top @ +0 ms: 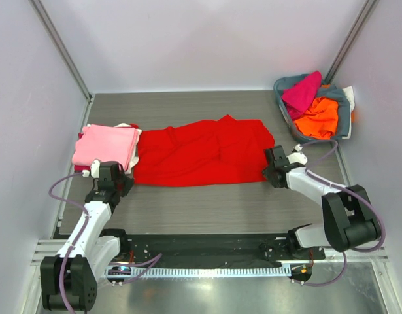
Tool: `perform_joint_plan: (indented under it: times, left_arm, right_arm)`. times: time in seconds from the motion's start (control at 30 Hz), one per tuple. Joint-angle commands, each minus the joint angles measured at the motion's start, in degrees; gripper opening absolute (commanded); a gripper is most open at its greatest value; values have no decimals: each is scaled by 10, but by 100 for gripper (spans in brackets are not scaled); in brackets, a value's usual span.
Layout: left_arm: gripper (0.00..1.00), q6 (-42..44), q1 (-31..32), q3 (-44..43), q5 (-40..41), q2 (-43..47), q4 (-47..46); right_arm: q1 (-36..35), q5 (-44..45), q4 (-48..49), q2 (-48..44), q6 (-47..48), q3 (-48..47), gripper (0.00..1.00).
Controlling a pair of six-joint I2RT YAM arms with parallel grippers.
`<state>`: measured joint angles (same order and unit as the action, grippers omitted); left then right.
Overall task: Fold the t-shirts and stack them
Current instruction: Flatten the tshirt out
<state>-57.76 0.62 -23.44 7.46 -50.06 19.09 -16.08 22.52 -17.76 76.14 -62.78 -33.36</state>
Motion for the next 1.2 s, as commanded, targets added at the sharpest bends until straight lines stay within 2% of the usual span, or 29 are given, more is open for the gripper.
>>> perform_joint_plan:
  times: [0.0, 0.27, 0.33, 0.37, 0.43, 0.47, 0.67, 0.9, 1.0, 1.17]
  left_arm:
    - [0, 13, -4, -17, 11, 1, -8]
    - [0, 12, -4, -19, 9, 1, -12]
    - [0, 12, -4, -19, 10, 1, -12]
    - [0, 12, -4, -19, 10, 1, -13]
    - [0, 12, -4, -18, 11, 1, -18]
    - [0, 12, -4, -18, 11, -1, -18]
    - [0, 19, -4, -24, 10, 1, -14]
    - [0, 19, -4, -61, -5, 10, 7]
    - [0, 19, -4, -108, -6, 8, 34]
    - [0, 44, -4, -258, -11, -7, 84]
  right_arm:
    - [0, 44, -56, 49, -8, -29, 41]
    - [0, 56, -66, 103, 2, -64, 39]
    - [0, 57, -72, 117, 11, -72, 33]
    - [0, 59, -73, 119, 20, -74, 20]
    - [0, 63, -72, 120, 24, -73, 11]
    - [0, 62, -69, 116, 26, -71, 1]
    - [0, 61, -65, 44, 56, -66, 1]
    - [0, 33, -82, -67, 158, -108, 1]
    - [1, 39, -104, -95, 192, -165, 1]
    - [5, 33, -119, -125, 254, -304, 1]
